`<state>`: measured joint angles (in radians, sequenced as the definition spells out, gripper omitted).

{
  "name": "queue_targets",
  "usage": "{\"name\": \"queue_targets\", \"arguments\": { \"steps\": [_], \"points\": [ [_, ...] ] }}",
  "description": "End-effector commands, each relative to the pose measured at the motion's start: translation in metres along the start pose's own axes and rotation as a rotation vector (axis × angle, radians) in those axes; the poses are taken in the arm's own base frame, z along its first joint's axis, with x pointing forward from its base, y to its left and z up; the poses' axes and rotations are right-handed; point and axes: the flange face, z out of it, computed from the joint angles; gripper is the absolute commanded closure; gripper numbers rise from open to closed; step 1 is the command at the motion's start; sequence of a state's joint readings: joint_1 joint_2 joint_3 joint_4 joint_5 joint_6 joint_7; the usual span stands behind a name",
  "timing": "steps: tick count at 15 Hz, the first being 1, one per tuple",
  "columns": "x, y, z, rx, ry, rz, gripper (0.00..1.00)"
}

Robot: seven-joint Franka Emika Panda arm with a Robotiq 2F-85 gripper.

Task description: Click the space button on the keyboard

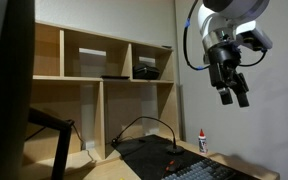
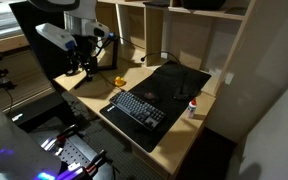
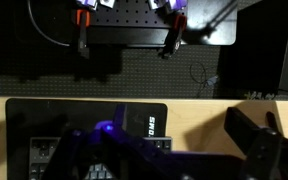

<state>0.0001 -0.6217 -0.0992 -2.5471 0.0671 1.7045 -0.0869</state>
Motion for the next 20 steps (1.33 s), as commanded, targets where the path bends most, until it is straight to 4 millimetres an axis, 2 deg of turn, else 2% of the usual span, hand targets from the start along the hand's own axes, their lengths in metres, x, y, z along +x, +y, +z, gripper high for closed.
{"name": "queue_targets", "arguments": {
  "steps": [1,3,5,6,7,12,16,20],
  "points": [
    [0.019,0.025,0.038,0.039,0.047,0.182,0.0],
    [0.027,0.036,0.063,0.017,0.095,0.285,0.0],
    [0.032,0.047,0.076,0.037,0.124,0.371,0.0],
    [0.027,0.05,0.07,0.066,0.13,0.377,0.0],
    [0.03,0.042,0.07,0.03,0.108,0.33,0.0],
    [0.028,0.047,0.068,0.053,0.119,0.36,0.0],
    [0.067,0.062,0.128,0.102,0.064,0.541,0.0],
    [0.102,0.075,0.173,0.093,0.105,0.694,0.0]
  ]
}}
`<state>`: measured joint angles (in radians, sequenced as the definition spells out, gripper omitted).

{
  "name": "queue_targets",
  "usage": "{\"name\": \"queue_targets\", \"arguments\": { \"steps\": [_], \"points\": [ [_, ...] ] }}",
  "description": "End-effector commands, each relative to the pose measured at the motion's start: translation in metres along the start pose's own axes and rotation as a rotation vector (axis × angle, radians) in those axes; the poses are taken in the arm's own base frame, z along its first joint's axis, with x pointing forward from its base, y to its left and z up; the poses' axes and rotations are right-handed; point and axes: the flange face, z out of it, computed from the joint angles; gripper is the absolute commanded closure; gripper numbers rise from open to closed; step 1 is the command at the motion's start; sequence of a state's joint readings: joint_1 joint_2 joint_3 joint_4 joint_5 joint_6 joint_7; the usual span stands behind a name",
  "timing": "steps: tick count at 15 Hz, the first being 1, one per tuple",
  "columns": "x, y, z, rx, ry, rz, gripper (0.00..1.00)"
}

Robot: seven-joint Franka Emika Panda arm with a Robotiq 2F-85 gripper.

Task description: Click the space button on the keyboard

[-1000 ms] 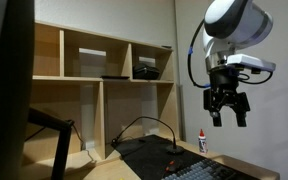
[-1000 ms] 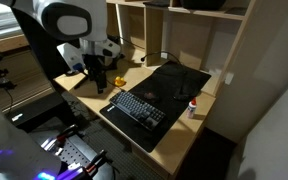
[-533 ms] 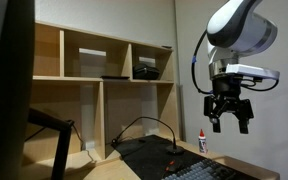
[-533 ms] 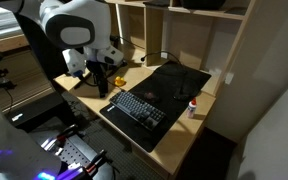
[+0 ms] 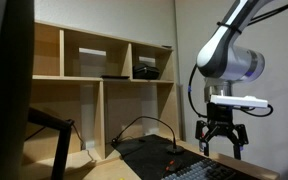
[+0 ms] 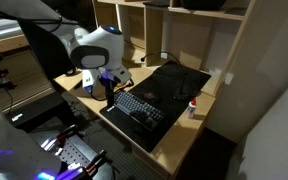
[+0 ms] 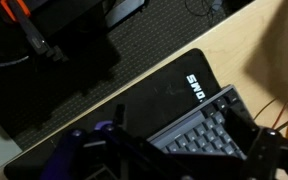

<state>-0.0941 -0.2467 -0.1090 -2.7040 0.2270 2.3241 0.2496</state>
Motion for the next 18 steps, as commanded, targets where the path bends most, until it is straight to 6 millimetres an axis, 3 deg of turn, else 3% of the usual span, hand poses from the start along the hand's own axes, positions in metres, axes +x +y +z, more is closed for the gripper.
{"name": "queue_targets", "arguments": {
  "steps": [1,2,3,5,8,11,18],
  "points": [
    [0.031,0.002,0.045,-0.034,0.002,0.134,0.0],
    [0.034,0.005,0.051,-0.037,-0.006,0.159,0.0],
    [0.02,0.004,0.038,-0.033,0.004,0.105,0.0],
    [0.027,0.006,0.052,-0.05,-0.013,0.134,0.0],
    [0.031,0.004,0.052,-0.051,-0.011,0.141,0.0],
    [0.04,0.004,0.073,-0.037,0.006,0.204,0.0],
    [0.047,0.008,0.097,0.011,0.074,0.317,0.0]
  ]
}}
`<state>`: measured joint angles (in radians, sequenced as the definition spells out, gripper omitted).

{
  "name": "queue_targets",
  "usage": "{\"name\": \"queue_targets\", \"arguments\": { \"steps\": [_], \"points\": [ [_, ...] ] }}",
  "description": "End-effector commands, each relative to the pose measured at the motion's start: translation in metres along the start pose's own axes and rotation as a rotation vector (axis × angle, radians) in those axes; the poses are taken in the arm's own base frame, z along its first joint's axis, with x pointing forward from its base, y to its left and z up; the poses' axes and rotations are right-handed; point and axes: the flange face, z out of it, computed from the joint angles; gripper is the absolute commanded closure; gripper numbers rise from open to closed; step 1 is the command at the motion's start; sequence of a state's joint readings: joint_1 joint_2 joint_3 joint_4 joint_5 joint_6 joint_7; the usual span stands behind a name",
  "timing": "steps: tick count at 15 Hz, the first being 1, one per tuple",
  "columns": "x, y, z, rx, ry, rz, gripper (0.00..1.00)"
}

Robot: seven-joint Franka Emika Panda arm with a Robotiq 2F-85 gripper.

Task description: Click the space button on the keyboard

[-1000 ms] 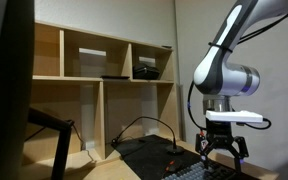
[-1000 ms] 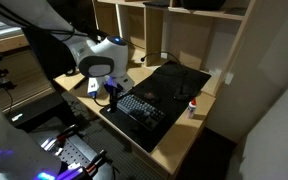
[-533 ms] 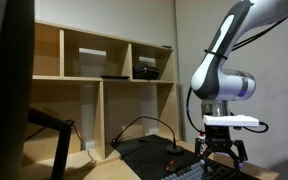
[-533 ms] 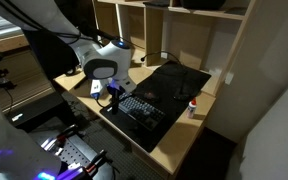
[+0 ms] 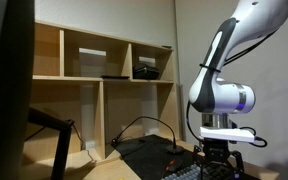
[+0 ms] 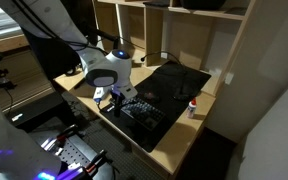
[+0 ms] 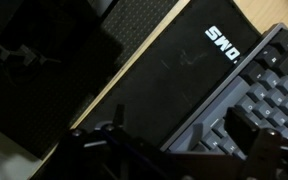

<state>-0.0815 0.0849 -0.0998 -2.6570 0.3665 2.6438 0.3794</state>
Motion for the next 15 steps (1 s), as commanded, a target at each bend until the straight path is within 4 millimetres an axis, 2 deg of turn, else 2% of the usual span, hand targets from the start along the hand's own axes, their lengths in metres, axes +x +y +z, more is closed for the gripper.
{"name": "queue_targets", "arguments": {
  "steps": [1,6,8,15],
  "points": [
    [0.001,0.001,0.004,0.001,0.001,0.013,0.0],
    [0.002,0.002,0.009,0.0,0.004,0.026,0.0],
    [0.006,0.0,0.019,0.004,0.018,0.044,0.0],
    [0.007,-0.001,0.032,0.03,0.061,0.085,0.0]
  ]
}}
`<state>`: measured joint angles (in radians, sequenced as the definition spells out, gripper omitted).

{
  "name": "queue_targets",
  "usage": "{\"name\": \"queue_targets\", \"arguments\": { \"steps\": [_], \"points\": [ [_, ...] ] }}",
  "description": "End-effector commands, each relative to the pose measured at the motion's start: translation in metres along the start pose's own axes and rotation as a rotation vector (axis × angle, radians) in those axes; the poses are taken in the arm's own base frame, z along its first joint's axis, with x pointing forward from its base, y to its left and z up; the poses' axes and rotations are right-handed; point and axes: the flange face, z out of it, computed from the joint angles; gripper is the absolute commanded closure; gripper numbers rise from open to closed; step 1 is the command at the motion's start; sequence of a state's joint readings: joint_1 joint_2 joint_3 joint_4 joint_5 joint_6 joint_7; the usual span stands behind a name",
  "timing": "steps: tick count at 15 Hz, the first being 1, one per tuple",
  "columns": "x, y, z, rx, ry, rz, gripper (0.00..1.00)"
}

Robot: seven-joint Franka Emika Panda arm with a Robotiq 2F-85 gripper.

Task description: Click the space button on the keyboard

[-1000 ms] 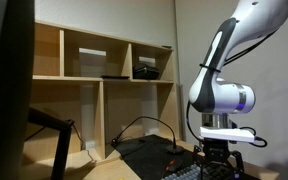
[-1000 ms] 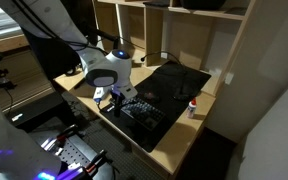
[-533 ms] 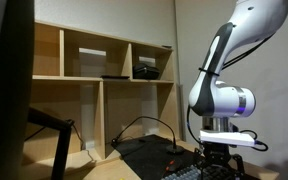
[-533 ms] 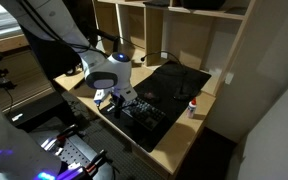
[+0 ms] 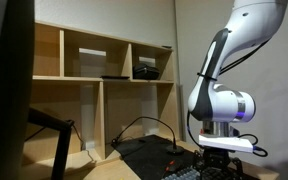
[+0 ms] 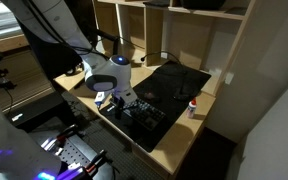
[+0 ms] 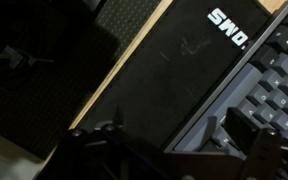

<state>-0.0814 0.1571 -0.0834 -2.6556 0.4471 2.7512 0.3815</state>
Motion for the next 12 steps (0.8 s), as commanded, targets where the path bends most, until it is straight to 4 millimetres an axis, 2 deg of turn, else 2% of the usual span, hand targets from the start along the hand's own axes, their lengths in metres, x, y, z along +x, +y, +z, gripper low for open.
{"name": "queue_targets", "arguments": {
  "steps": [1,8,12],
  "points": [
    [0.002,-0.004,0.016,0.013,0.029,0.025,0.0],
    [0.0,-0.006,0.042,0.015,0.039,0.065,0.0],
    [0.001,-0.005,0.05,0.005,0.032,0.072,0.0]
  ]
}}
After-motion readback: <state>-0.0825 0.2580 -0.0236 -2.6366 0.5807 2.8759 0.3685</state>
